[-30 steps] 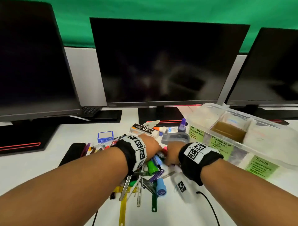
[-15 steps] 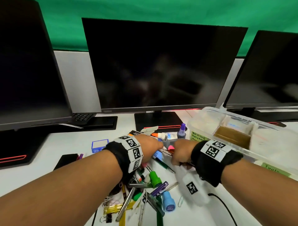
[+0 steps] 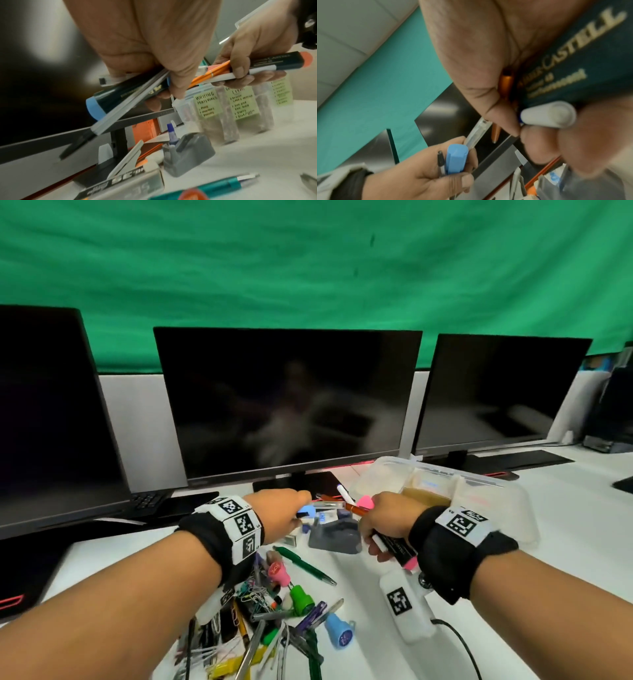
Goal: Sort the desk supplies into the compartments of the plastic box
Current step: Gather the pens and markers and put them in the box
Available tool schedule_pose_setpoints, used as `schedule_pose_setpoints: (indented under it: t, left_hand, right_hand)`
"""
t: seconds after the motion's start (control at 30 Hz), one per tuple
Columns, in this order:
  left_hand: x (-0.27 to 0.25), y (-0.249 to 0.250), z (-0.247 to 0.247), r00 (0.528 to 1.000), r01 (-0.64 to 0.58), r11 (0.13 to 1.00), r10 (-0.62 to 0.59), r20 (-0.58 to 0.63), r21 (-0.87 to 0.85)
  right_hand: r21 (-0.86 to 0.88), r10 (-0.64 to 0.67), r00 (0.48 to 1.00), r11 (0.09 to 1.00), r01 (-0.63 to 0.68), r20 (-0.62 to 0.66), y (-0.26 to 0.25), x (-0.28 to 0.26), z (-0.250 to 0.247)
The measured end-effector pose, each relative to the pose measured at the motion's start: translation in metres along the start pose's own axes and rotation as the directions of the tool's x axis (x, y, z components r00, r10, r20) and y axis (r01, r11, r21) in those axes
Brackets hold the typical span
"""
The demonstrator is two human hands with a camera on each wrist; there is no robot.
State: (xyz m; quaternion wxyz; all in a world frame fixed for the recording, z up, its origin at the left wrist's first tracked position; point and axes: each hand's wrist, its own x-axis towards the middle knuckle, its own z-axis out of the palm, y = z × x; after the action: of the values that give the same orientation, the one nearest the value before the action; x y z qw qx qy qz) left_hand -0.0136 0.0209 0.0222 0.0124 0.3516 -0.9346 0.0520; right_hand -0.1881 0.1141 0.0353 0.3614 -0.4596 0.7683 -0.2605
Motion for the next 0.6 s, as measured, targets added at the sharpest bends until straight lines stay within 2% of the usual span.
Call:
schedule_pose_setpoints:
  t: [0.13,0.2,0.23,0.3,0.37,0.53,0.6]
  left_hand:
    - [0.003,0.002,-0.020,0.995,0.014,0.991,-0.027,-0.097,-0.135]
    - [0.010,0.003,-0.027,0.976,0.070,0.949,-0.130,-0.177,-0.308]
    - [0.016,0.004,-0.028,0.957,0.101,0.895,-0.208,-0.205,-0.435]
    - [0.029,0.004,-0.030,0.923,0.112,0.726,-0.329,-0.200,-0.679]
    - [0.042,0.005,-0.030,0.914,0.096,0.552,-0.378,-0.146,-0.828]
    - [0.059,0.006,-0.024,0.895,0.122,0.239,-0.445,0.004,-0.963]
    - [0.062,0.004,-0.022,0.882,0.161,0.203,-0.469,0.049,-0.966]
  right_hand:
    - [0.194,0.003,0.999,0.981,0.006,-0.043,0.003,-0.011,-0.014]
    - [0.276,0.007,0.999,0.961,0.008,-0.051,0.002,-0.011,-0.018]
    - [0.326,0.010,0.999,0.945,0.004,-0.042,0.002,-0.010,-0.019]
    - [0.432,-0.004,1.000,0.902,0.003,0.000,0.001,-0.007,-0.017]
    - [0.506,-0.030,0.997,0.863,-0.007,0.064,-0.001,-0.001,-0.012]
    - [0.487,-0.097,0.986,0.873,0.018,0.138,0.000,0.010,0.003]
    - [0.436,-0.093,0.986,0.900,0.022,0.141,0.000,0.013,0.008]
